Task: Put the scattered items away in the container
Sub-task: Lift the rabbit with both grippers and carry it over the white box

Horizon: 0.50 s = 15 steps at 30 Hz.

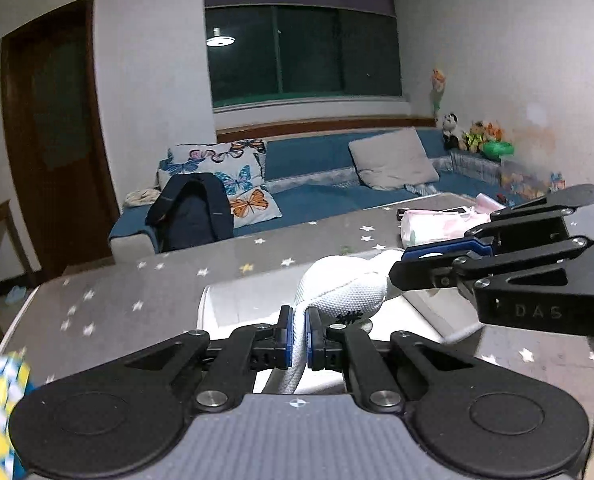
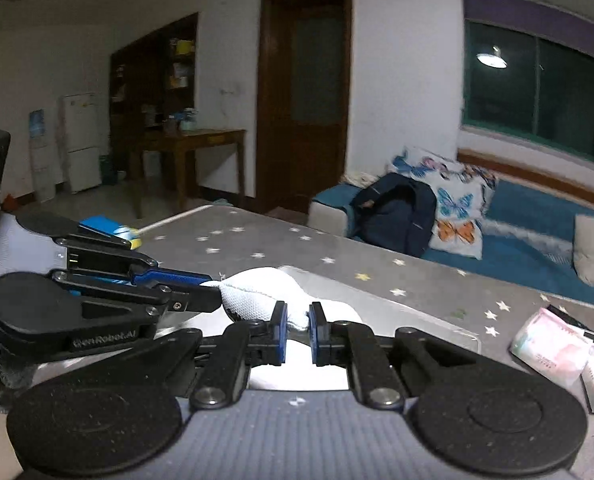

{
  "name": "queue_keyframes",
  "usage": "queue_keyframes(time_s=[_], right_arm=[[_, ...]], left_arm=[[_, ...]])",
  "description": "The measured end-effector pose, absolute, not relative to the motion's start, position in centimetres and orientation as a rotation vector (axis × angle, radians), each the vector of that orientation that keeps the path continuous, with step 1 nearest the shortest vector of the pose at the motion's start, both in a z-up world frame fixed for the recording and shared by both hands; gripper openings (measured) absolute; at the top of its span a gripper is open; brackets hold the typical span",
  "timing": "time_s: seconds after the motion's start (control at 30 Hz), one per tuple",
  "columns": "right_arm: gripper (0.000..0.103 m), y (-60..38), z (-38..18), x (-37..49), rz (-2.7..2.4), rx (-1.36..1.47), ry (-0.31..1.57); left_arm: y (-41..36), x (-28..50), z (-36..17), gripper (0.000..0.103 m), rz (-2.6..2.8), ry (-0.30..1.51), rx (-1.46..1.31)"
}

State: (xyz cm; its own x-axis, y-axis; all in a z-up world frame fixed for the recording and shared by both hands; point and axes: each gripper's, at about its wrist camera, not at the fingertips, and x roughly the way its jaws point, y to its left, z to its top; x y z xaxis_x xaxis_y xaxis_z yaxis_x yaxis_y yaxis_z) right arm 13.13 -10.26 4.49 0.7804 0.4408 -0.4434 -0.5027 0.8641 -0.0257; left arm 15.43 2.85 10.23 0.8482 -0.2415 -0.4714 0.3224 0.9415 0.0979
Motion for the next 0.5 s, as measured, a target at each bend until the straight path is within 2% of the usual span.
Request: queue_keyframes(time_s=[0.3,0.5], right_arm=[[0.010,-11.8,0.2,23.5,0.447,-0.062,0.652],[0.010,-11.9,-3.0,28.3,0.403,-0.023,0.767]], left_arm=[[0.6,26.1,6.0,0.007,-0.312,0.658,0.202],[0.3,29.7,3.4,0.012,-0.287,0.739,0.198]])
